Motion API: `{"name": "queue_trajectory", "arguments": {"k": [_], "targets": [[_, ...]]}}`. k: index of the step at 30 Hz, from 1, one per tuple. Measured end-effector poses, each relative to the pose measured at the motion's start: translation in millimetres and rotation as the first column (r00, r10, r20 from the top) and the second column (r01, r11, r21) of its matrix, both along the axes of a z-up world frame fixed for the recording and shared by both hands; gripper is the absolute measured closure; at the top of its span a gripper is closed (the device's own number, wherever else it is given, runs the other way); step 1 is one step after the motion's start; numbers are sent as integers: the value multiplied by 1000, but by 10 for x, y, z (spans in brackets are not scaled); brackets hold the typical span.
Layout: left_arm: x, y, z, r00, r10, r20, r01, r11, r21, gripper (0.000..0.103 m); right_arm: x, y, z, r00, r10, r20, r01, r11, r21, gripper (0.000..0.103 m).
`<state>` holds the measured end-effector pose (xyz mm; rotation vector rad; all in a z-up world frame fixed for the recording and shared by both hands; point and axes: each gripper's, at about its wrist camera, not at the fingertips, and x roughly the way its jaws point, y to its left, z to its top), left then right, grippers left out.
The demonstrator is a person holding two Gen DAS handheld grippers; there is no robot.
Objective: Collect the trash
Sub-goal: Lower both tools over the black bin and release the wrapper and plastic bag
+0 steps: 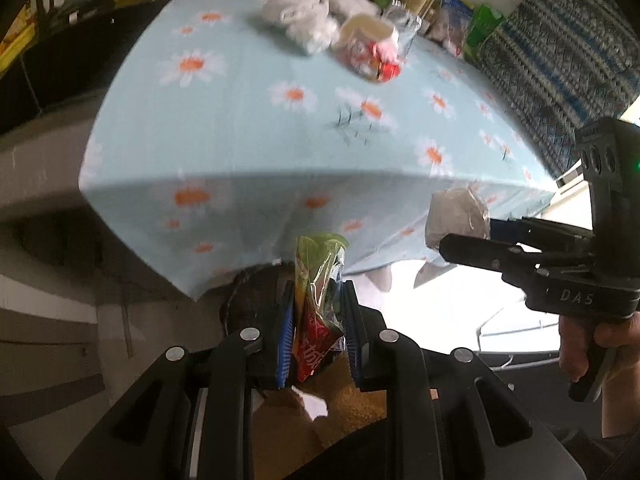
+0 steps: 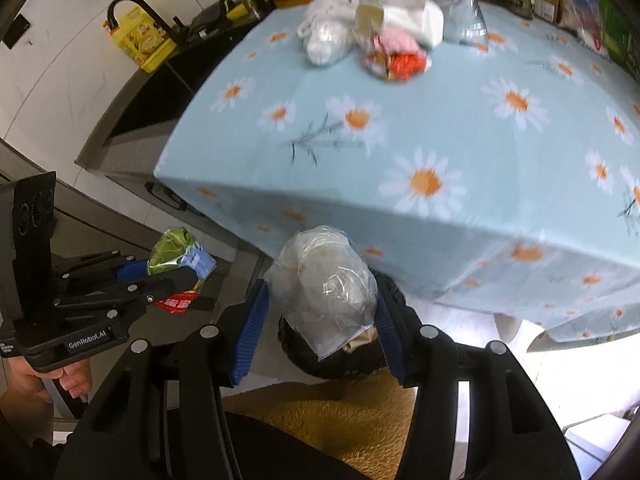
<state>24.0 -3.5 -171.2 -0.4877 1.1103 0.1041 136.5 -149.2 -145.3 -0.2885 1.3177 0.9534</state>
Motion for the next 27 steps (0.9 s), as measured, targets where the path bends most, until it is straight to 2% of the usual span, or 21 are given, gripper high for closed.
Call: {"name": "queue_trajectory", "arguments": {"k": [7, 13, 15, 16, 17, 27], "targets": [[-81, -69, -276, 998, -15, -63, 12, 999, -40, 82, -110, -39, -251, 998, -29, -57, 27, 999, -34, 50], [-68, -88, -397, 995, -28, -94, 23, 998, -61, 81, -132, 3, -278, 997, -39, -70, 37, 999, -37, 50], [-38, -103, -405, 993, -35, -109, 31, 999, -37, 72, -132, 23, -257, 997, -39, -68, 38, 999, -27, 48], [-27, -116, -391, 994, -34, -105, 32, 999, -16, 55, -125, 25, -242, 997, -42, -65, 41, 999, -20, 45], [-31, -115, -384, 994, -30, -103, 29, 1000, -9, 45, -112, 20, -228, 997, -49, -62, 48, 999, -17, 40], [-49, -11, -340, 995, 5, -103, -5, 1000, 1, 45, -35, -95, -197, 993, -99, -67, 99, 995, 1, 39]]}}
